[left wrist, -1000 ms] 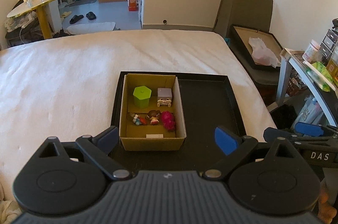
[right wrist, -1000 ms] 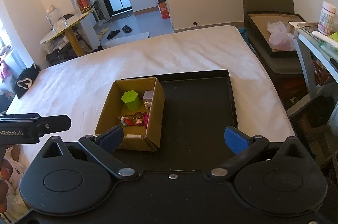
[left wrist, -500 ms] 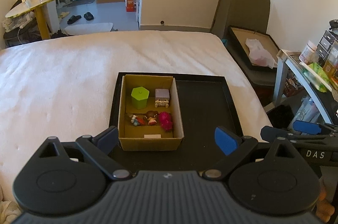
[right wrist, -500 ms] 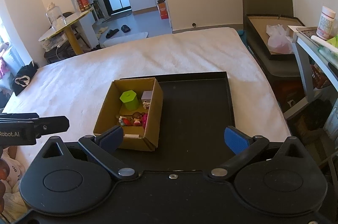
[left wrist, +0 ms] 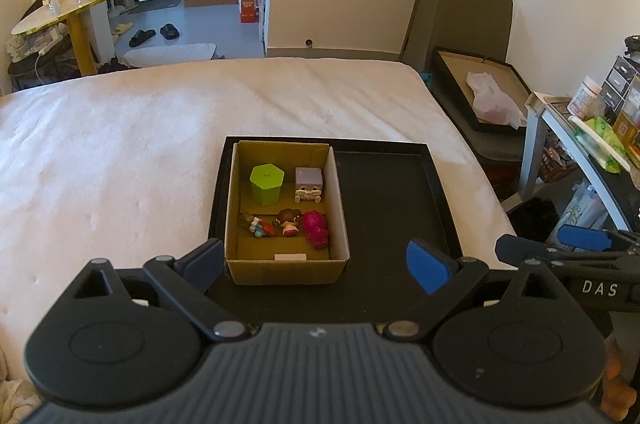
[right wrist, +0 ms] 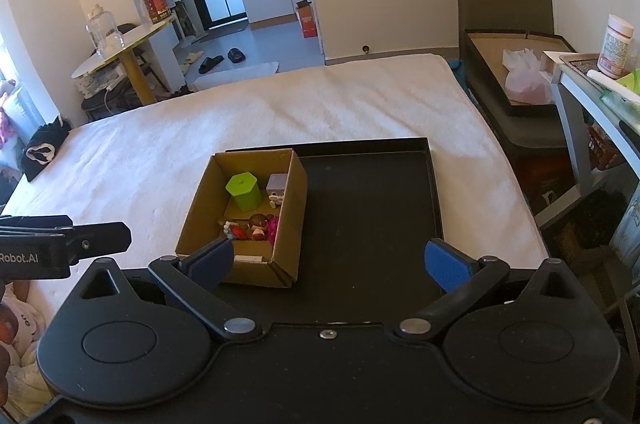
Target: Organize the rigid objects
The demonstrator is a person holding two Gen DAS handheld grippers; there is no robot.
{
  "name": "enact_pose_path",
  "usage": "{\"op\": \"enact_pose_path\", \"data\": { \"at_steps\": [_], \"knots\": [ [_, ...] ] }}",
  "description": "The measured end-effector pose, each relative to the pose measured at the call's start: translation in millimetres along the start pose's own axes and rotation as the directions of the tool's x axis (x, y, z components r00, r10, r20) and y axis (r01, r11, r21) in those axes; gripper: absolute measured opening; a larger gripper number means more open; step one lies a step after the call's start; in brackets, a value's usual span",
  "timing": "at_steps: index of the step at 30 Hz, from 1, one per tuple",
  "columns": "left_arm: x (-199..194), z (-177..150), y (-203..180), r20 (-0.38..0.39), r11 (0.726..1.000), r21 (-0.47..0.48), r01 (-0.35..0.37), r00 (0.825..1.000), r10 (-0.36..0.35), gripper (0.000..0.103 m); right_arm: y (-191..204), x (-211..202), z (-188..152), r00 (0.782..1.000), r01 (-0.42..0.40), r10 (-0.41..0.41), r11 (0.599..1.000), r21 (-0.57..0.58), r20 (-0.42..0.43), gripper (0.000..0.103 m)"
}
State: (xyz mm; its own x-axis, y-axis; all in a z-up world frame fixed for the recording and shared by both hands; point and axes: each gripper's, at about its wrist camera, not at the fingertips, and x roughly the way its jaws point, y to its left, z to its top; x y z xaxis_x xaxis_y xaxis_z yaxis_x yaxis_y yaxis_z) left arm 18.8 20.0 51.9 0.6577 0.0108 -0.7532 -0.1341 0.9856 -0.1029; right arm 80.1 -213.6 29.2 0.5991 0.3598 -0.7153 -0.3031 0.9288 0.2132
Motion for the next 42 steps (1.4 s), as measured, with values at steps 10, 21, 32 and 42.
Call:
{"op": "enact_pose_path", "data": {
  "at_steps": [10, 21, 32, 42],
  "knots": [
    [-3.5, 0.7, 0.8, 0.007, 1.000, -0.004, -0.001, 1.000, 0.001, 0.097, -0.9, 0.6, 1.9, 1.000, 0.002, -0.002, 1.000, -0.002, 0.002, 0.103],
    [-4.8, 1.2, -0.1, 0.012, 1.000, -0.002, 0.001, 1.000, -0.001, 0.097, -2.1, 0.3, 1.8, 1.000, 0.009, -0.009, 1.000, 0.000, 0.004, 0.103],
    [-3.4, 1.3, 0.0, 0.008, 1.000, -0.003, -0.003, 1.000, 0.003, 0.097, -0.8, 0.8, 2.2, 1.000, 0.013, -0.013, 1.000, -0.001, 0.002, 0.103],
    [-3.5, 1.5, -0.9, 0.010, 1.000, -0.001, -0.005, 1.000, 0.005, 0.097, -1.1, 1.0, 2.2, 1.000, 0.014, -0.014, 1.000, 0.001, 0.002, 0.103]
  ]
}}
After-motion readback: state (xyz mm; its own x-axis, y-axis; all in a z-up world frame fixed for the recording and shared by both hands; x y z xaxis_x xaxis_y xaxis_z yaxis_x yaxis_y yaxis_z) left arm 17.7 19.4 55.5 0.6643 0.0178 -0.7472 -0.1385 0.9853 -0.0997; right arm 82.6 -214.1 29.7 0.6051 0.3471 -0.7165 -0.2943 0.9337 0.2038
